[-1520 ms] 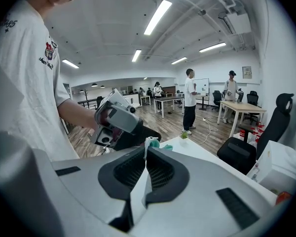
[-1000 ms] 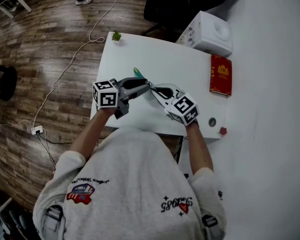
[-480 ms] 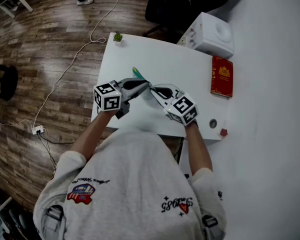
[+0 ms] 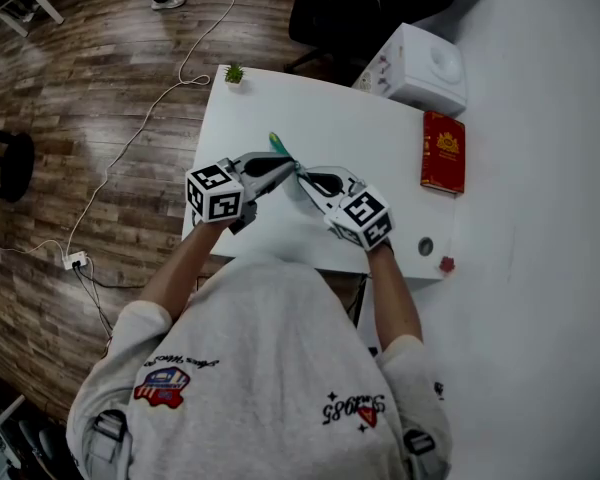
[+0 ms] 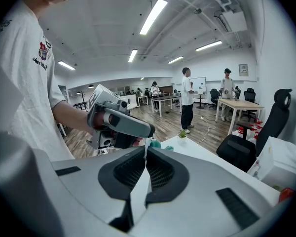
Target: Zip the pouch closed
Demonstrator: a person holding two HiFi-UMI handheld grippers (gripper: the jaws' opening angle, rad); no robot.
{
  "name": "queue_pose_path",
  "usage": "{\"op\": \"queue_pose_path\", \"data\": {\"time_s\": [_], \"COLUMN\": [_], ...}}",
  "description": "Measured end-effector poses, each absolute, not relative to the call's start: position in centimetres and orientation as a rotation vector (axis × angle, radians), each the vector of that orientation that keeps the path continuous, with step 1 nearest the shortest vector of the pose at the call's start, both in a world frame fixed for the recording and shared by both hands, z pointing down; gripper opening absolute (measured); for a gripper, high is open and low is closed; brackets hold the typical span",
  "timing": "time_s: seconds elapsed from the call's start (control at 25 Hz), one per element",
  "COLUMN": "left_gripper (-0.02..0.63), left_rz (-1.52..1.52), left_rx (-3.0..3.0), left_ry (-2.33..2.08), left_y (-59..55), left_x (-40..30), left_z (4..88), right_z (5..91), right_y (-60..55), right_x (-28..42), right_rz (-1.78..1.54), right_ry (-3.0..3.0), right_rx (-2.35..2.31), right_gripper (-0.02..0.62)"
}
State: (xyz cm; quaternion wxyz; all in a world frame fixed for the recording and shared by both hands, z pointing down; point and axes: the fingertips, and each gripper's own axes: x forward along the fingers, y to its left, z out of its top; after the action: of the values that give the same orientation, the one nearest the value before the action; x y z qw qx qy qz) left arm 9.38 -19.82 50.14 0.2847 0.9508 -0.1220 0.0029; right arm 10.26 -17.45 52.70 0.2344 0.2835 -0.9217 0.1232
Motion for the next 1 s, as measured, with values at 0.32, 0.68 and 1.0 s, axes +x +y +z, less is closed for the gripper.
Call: {"op": "queue_pose_path", "data": {"time_s": [0.32,0.68,1.0], "left_gripper": [0.008,0.006,0.006], "left_rz": [0.034,0.056,0.073], "left_rx": [2.549,2.531,2.541], "left_ry": [-0.331,-0.366,-0.365], "left_y": [-20.0,-20.9,-21.3], "left_x": [9.5,9.3,8.8], "left_z": [50.3,50.8,51.0], "right_z": [52.8,52.8,52.8], "right_y": [-17.4,-17.5,-17.4], "right_x": [10.2,10.2,10.1], "right_rz": [0.345,0.344,0.340], "right_ry": [-2.528,-2.526,-2.531], "right_rx": [0.792,0.798,0.798], "right_gripper": [0.011,0.011,0.011]}}
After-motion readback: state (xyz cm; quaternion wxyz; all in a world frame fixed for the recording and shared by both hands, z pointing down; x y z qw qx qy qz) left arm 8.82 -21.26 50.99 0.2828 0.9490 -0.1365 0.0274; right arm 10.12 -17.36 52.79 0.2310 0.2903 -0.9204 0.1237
